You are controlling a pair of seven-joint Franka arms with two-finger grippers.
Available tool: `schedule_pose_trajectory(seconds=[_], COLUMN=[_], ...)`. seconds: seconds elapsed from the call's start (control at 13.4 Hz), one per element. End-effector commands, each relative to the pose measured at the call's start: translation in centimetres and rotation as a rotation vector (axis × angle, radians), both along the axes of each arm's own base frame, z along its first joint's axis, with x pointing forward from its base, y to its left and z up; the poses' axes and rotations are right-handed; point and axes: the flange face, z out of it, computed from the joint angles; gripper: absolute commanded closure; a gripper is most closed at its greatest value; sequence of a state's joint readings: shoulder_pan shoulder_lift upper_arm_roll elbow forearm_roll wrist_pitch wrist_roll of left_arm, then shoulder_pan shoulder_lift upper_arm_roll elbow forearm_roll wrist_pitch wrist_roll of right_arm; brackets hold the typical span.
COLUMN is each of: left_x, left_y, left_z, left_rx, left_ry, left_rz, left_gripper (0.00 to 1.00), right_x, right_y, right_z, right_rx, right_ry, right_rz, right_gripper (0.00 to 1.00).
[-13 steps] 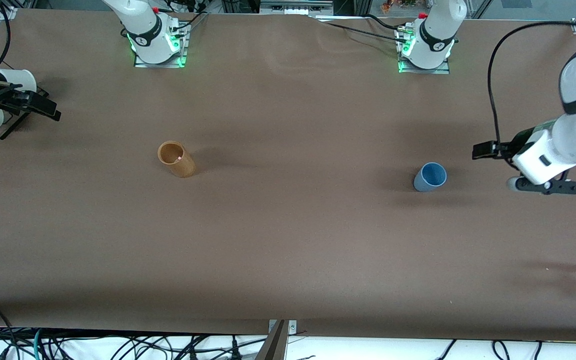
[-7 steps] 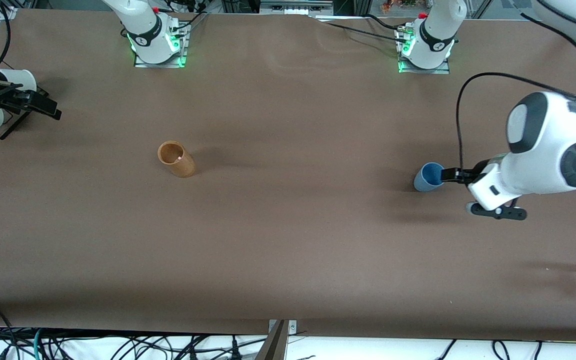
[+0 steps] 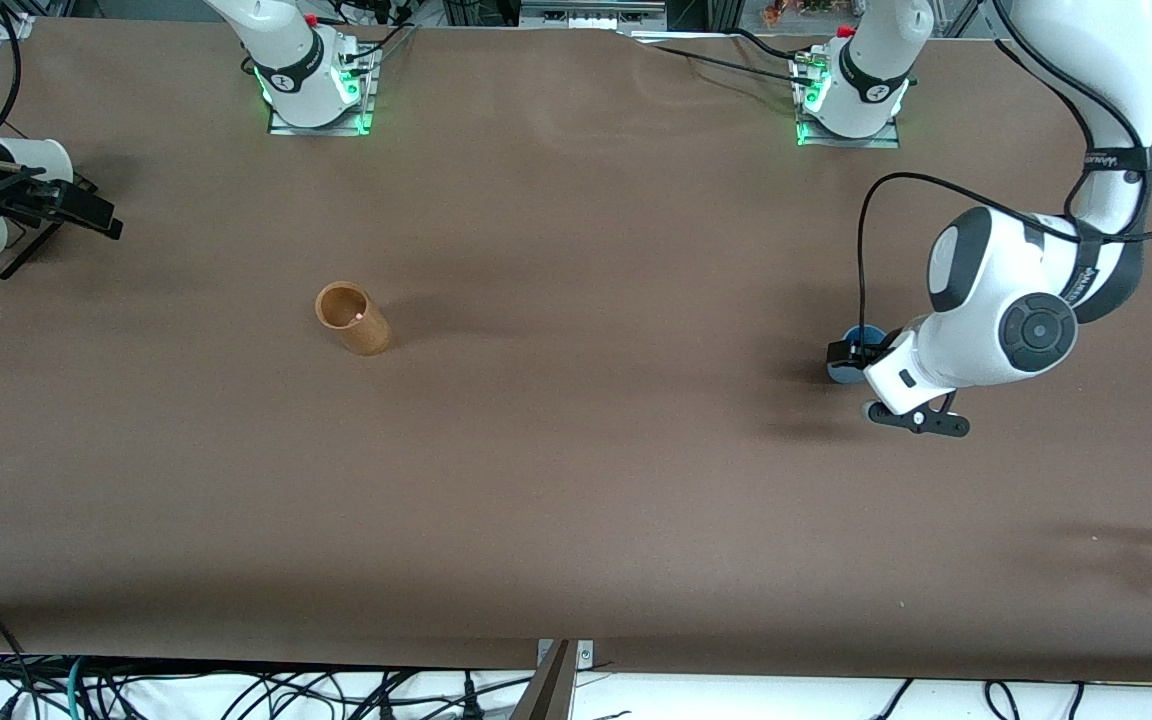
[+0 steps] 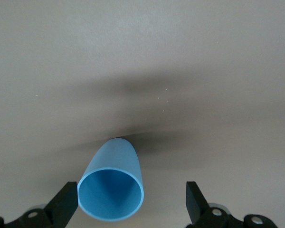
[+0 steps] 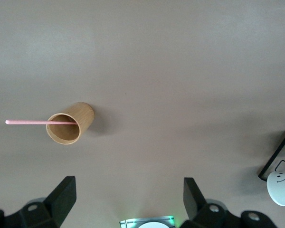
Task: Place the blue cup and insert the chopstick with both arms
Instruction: 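Lower the left gripper around the blue cup and close it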
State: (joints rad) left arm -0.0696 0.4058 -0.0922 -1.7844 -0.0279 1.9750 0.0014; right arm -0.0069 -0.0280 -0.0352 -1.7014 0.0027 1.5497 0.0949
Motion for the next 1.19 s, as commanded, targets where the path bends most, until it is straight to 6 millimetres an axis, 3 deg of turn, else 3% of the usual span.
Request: schedule_pose_trajectory(seconds=[0.0, 0.37, 0.82, 0.9, 1.04, 1.12], left_x=[-2.5, -5.3, -7.6, -7.6, -7.6, -7.6], left_y=[-0.3, -0.7, -0.3, -0.3, -0.1, -0.1], left_z=[-0.5, -2.4, -6.2, -6.4, -6.4, -6.4], left_rx=[0.003, 0.008, 0.001, -0.001, 0.003, 0.011], left_ry=[-0.029, -0.061, -0.125, -0.129, -0.129, -0.124], left_rz=[0.012, 0.017, 0.024, 0.025, 0.049, 0.096], left_gripper=[0.0, 0.0, 0.0, 0.09, 0.71, 0.96], right_x=[-0.1, -0.1, -0.1, -0.1, -0.1, -0.1], right_y=[0.0, 0.0, 0.0, 0.0, 0.1, 0.0], right_z=[0.5, 0.5, 0.5, 0.5, 0.5, 0.5], right_rx=[0.016, 0.016, 0.016, 0.016, 0.016, 0.016], right_ry=[0.001, 0.003, 0.001, 0.001, 0.001, 0.001], right_rz=[0.007, 0.007, 0.007, 0.007, 0.008, 0.007], right_gripper=[0.0, 0.0, 0.0, 0.0, 0.0, 0.0])
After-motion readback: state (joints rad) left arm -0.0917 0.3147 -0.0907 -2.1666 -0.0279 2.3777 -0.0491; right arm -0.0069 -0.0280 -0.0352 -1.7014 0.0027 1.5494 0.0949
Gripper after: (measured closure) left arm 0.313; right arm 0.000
